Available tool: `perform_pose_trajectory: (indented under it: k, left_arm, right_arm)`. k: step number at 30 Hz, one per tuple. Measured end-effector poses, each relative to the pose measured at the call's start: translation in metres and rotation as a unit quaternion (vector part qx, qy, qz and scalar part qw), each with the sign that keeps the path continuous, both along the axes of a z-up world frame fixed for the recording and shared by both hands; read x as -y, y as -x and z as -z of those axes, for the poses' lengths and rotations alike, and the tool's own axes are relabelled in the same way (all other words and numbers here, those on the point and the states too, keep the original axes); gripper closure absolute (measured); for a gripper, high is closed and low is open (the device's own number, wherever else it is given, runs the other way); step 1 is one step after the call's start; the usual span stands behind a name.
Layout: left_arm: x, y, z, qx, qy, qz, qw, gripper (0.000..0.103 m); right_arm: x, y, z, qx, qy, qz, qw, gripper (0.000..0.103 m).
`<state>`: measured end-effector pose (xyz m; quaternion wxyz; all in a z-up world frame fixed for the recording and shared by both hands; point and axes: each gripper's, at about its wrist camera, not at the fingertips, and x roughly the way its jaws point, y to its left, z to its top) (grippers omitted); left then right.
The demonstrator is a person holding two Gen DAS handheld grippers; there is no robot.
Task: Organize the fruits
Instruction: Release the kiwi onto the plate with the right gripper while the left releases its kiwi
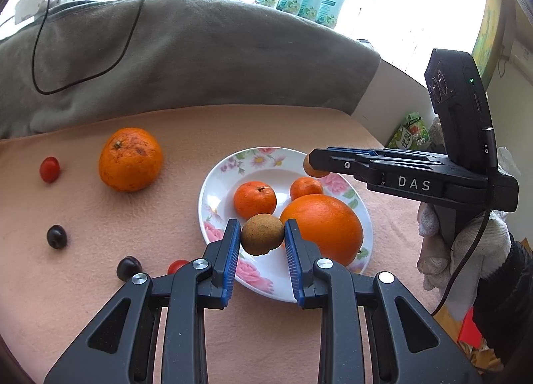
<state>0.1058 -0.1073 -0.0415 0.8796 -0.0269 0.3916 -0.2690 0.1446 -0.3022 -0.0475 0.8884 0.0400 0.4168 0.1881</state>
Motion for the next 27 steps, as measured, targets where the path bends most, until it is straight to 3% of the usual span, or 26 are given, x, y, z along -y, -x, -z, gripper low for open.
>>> perform_pose_trajectory:
  k: [9,12,14,16,18,20,21,23,27]
  left_arm:
    - [0.003,0.001,-0.001,0.001,-0.002,0.001,1.0,0.077]
    - [0.003,0.002,-0.002,0.003,-0.003,0.001,1.0,0.077]
    - [0.003,0.002,-0.002,0.003,-0.003,0.002,1.0,0.076]
    - [0.004,0.002,-0.003,0.004,-0.002,0.002,1.0,0.067]
    - [0.003,0.002,-0.004,0.007,0.0,0.001,1.0,0.064]
    - [0.003,0.003,-0.005,0.01,-0.001,0.0,0.9999,0.058]
    - [0.003,0.003,-0.005,0.013,-0.002,0.0,0.9999,0.055]
    - [0.003,0.004,-0.006,0.017,-0.002,0.001,0.9999,0.044]
    - [0.002,0.005,-0.006,0.022,-0.007,-0.006,0.9997,0.035]
  right_arm:
    - [-0.001,-0.001,-0.001,0.002,-0.003,0.003,1.0,0.075]
    - [0.0,0.0,-0.003,0.006,-0.006,0.007,1.0,0.048]
    - [0.001,0.001,-0.005,0.012,-0.008,0.01,1.0,0.042]
    - [0.001,0.002,-0.007,0.013,-0.006,0.013,1.0,0.042]
    - [0.001,0.002,-0.008,0.014,-0.005,0.016,1.0,0.042]
    - [0.001,0.003,-0.01,0.017,-0.004,0.02,1.0,0.029]
    - [0.001,0.003,-0.011,0.02,-0.004,0.022,1.0,0.028]
    - [0.001,0.004,-0.012,0.021,-0.003,0.024,1.0,0.027]
    - [0.001,0.005,-0.013,0.02,-0.003,0.025,1.0,0.026]
